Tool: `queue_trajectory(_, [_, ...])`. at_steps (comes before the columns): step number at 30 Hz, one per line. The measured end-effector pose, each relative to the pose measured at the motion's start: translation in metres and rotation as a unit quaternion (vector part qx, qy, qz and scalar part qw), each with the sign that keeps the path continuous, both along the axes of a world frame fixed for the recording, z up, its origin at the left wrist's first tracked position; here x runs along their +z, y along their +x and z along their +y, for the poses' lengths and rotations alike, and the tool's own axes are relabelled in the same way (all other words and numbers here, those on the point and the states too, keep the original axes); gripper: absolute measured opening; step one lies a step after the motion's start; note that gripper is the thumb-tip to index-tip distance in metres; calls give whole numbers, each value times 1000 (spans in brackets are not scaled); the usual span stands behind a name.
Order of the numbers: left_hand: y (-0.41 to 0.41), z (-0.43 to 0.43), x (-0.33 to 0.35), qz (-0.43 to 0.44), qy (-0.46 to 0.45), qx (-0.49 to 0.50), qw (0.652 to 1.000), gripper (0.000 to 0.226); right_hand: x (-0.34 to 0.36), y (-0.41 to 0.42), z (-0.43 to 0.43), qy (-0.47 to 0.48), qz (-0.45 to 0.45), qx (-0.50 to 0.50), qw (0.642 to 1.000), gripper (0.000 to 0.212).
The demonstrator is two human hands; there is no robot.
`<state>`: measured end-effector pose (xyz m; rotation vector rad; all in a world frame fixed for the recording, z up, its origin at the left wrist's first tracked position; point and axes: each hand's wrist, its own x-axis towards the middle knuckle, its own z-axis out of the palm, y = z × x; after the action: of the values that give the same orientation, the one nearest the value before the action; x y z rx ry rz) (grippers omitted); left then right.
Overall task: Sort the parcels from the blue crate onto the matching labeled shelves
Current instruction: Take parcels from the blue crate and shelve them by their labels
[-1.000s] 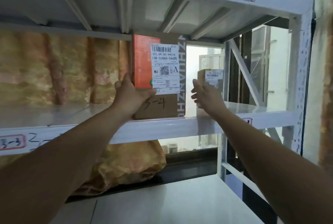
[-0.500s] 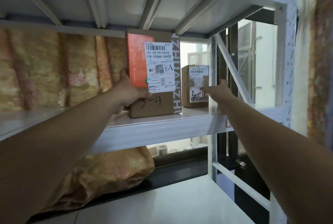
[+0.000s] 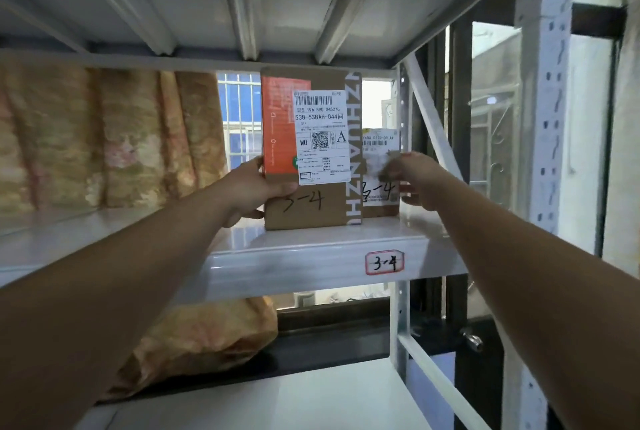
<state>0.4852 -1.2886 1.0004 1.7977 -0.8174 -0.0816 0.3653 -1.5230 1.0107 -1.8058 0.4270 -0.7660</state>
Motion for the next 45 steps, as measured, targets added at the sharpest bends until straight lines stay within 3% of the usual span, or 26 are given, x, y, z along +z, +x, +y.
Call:
queue_trajectory(8, [-13,-59,-12,-31,-27,-2,999,60,-10,-8,-65,20,-29,7,999,40])
queue_trajectory(10, [-10,-55,-16,-106,46,24,993,70,-16,-10,-63,21,-14,6,1000,19])
queue_trajectory(12, [-7,-50,-20,-188,152,65,968,85,-19,-6,-65,-8,15,-6,1000,14])
queue_trajectory(16, [-9,-52,-22,-204,160,138,956,113,-24,4,-69,-153,62,-72,984,69])
queue_trajectory(18, [-15,-54,-20,-217,137,173,951,106,-24,-1,-62,-167,22,-113,979,74])
queue_trajectory(21, [-23,-52,-16,-266,75,202,940,94,-16,-12,-49,-207,-127,-180,953,63])
queue_trajectory(24, [-31,-39,-14,-334,62,258,905,73,-8,-23,-20,-327,-201,-223,896,57])
queue_trajectory(27, [-38,-15,-17,-410,174,307,841,54,3,-25,19,-420,-216,-211,856,47])
queue_trajectory(29, [-44,10,-20,-453,237,351,785,53,11,-21,53,-465,-204,-202,838,43])
queue_trajectory(31, [-51,40,-20,-476,270,382,745,60,16,-17,90,-497,-224,-183,818,39])
queue_trajectory(34, [-60,99,-20,-467,320,428,705,62,19,0,156,-517,-211,-98,824,35])
queue_trajectory(38, [-64,194,-28,-387,395,471,687,58,8,34,261,-565,-131,42,813,48])
queue_trajectory(41, [-70,281,-44,-331,441,480,683,61,-7,52,357,-603,-87,150,779,52])
queue_trajectory(45, [-93,411,-67,-232,530,493,650,67,-37,51,501,-614,-46,278,737,51])
